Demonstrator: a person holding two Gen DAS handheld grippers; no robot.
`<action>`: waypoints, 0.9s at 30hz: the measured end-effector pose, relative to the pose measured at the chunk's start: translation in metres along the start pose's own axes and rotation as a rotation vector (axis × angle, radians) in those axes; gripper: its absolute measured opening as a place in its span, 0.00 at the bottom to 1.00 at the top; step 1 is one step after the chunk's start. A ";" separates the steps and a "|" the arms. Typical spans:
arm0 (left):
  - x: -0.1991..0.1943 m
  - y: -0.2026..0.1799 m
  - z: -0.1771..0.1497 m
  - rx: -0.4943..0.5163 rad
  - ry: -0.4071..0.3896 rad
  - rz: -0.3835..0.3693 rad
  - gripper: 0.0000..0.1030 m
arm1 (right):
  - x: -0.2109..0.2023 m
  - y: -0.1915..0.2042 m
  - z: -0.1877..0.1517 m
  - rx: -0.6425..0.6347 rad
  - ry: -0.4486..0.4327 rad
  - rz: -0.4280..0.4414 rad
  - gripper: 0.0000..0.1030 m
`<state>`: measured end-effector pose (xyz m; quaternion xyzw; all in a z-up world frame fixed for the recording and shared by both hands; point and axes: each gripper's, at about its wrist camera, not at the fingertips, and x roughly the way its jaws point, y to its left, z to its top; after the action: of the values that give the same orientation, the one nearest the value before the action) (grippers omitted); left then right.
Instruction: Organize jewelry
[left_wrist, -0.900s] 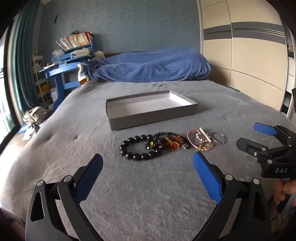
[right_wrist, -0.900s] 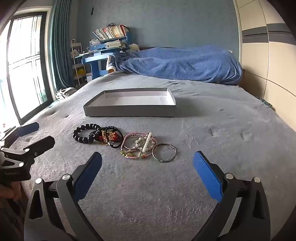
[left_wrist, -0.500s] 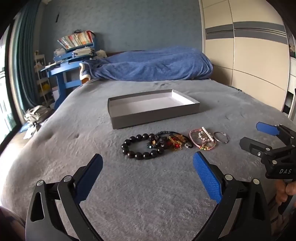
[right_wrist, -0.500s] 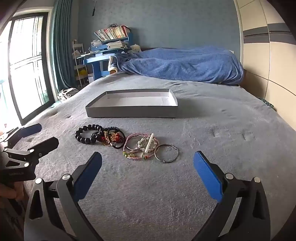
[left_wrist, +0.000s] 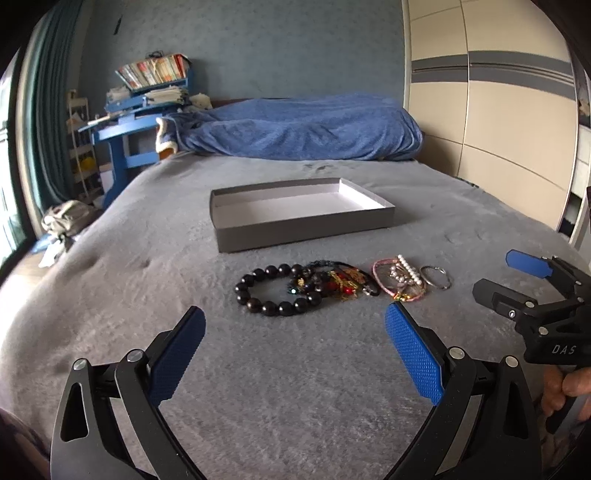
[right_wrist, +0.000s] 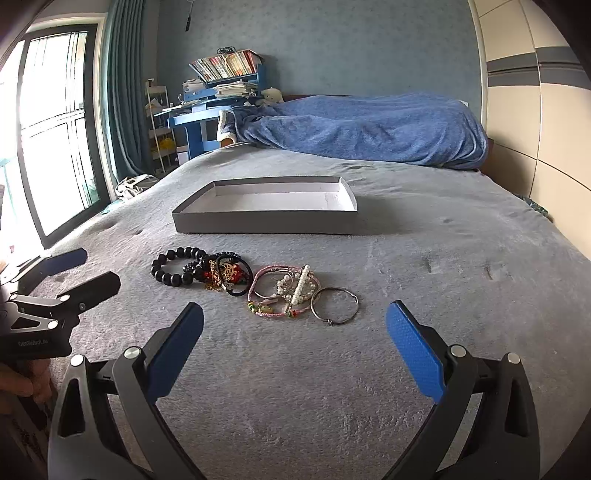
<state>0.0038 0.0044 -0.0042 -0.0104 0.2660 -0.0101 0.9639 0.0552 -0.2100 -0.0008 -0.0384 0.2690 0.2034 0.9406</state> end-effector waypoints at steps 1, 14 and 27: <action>-0.001 0.000 0.000 -0.004 -0.015 0.005 0.94 | -0.001 0.000 0.000 0.000 -0.002 0.001 0.95; -0.010 -0.008 0.003 0.049 -0.054 0.003 0.94 | -0.003 0.000 0.002 0.006 -0.022 0.009 0.95; -0.008 -0.002 0.002 0.029 -0.044 0.037 0.94 | -0.004 0.000 0.002 0.010 -0.024 0.011 0.95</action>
<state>-0.0015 0.0021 0.0017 0.0082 0.2448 0.0038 0.9695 0.0533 -0.2114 0.0034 -0.0299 0.2588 0.2079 0.9428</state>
